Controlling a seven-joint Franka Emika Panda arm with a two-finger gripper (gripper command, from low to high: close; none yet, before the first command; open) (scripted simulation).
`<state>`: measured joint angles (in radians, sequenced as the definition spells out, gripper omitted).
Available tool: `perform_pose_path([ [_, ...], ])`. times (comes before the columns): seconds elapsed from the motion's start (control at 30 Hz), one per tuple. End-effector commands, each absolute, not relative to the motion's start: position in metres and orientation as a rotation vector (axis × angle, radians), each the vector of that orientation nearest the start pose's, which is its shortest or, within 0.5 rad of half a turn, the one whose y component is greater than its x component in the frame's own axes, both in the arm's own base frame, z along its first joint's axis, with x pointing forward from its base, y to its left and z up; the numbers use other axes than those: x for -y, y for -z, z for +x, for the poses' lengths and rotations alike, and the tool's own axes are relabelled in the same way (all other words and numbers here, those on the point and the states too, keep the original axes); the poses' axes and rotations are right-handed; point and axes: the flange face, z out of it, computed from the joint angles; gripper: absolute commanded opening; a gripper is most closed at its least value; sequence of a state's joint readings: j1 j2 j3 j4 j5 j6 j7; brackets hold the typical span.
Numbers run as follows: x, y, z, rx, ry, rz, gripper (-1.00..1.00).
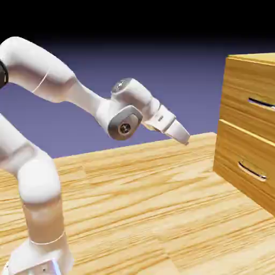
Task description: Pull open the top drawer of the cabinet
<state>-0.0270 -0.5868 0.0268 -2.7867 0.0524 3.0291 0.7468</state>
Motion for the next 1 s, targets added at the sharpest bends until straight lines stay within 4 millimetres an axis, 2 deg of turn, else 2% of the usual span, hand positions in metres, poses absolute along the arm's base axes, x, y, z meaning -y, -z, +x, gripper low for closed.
perform_pose_path([
  [0.0,0.01,-0.489,0.392,-1.069,1.094,-2.369,0.0],
  [0.23,0.043,-0.583,0.383,-1.348,1.225,-1.978,0.0],
  [0.47,0.049,-0.665,0.362,-1.474,1.305,-1.6,0.0],
  [0.6,0.039,-0.703,0.352,-1.491,1.328,-1.411,0.0],
  [0.73,0.02,-0.733,0.346,-1.48,1.336,-1.251,0.0],
  [0.97,-0.027,-0.763,0.356,-1.42,1.313,-1.043,0.0],
])
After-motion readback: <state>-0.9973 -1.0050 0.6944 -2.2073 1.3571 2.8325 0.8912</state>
